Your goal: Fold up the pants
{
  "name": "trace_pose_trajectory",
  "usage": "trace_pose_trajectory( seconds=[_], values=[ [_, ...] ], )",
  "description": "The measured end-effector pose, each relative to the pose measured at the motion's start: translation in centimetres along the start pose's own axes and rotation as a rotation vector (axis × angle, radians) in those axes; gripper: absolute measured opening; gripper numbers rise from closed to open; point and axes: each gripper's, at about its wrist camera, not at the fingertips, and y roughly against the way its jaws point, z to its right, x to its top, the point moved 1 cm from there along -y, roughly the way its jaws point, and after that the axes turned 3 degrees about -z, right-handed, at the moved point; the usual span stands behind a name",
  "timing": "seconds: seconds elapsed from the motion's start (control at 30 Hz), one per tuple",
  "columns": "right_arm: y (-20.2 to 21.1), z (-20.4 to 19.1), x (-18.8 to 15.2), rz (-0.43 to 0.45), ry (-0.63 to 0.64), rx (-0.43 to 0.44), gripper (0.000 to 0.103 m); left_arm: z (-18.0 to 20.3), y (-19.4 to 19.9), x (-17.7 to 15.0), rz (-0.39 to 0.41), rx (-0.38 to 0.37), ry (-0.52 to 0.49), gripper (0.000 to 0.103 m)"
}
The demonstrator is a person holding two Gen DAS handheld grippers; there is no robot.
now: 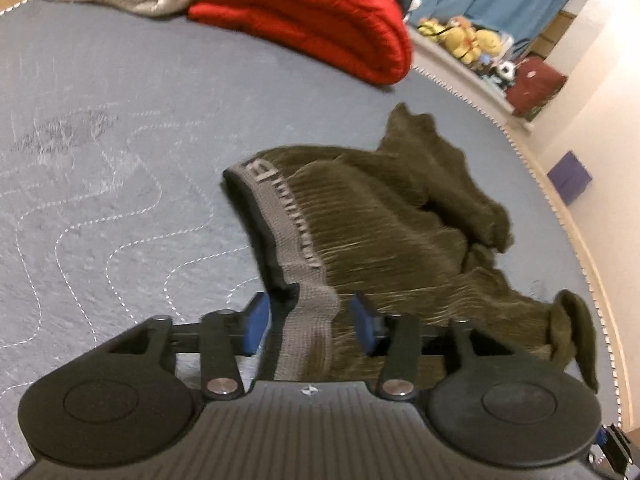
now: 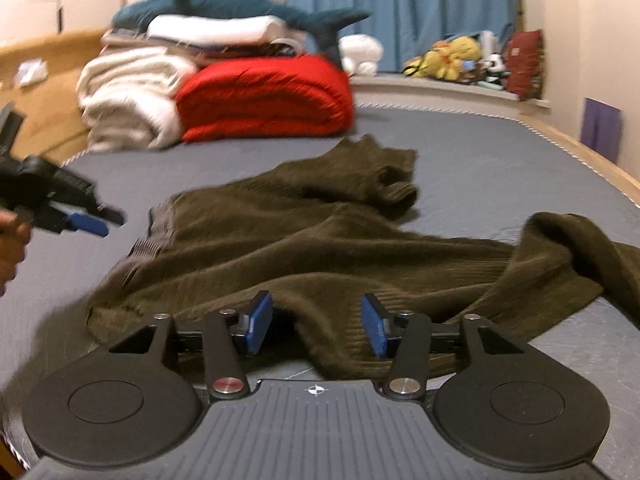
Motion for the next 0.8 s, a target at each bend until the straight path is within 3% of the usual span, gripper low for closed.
trace_pose_trajectory(
  seconds=[0.1, 0.27, 0.43, 0.63, 0.73, 0.77, 0.8],
  values=[
    [-1.4, -1.8, 0.0, -0.029, 0.121, 0.014, 0.065, -1.0, -2.1, 0.1, -0.036, 0.012, 0.026, 0.06],
    [-3.4, -1.6, 0.1, -0.074, 0.294, -0.004, 0.071, -0.8, -4.1, 0.0, -0.074, -0.004, 0.027, 0.078],
    [-6.2, -1.4, -0.3, -0.126, 0.405, 0.007, 0.074, -0.3, -5.8, -0.4, -0.108, 0.009, 0.007, 0.079],
    [-8.4, -1.8, -1.0, -0.168, 0.453, 0.002, 0.074, 0.8, -7.7, -1.0, -0.128, 0.033, -0.028, 0.08],
    [-8.7, -2.0, -1.3, -0.159, 0.49, -0.023, 0.071, 1.4, -8.1, -1.1, -0.112, 0.036, -0.049, 0.08],
    [-8.8, -2.0, -1.3, -0.159, 0.493, -0.029, 0.065, 1.7, -8.3, -1.1, -0.111, 0.035, -0.053, 0.079],
    [-8.8, -1.9, -1.3, -0.159, 0.496, -0.034, 0.049, 2.0, -8.4, -1.2, -0.107, 0.041, -0.064, 0.078]
  ],
)
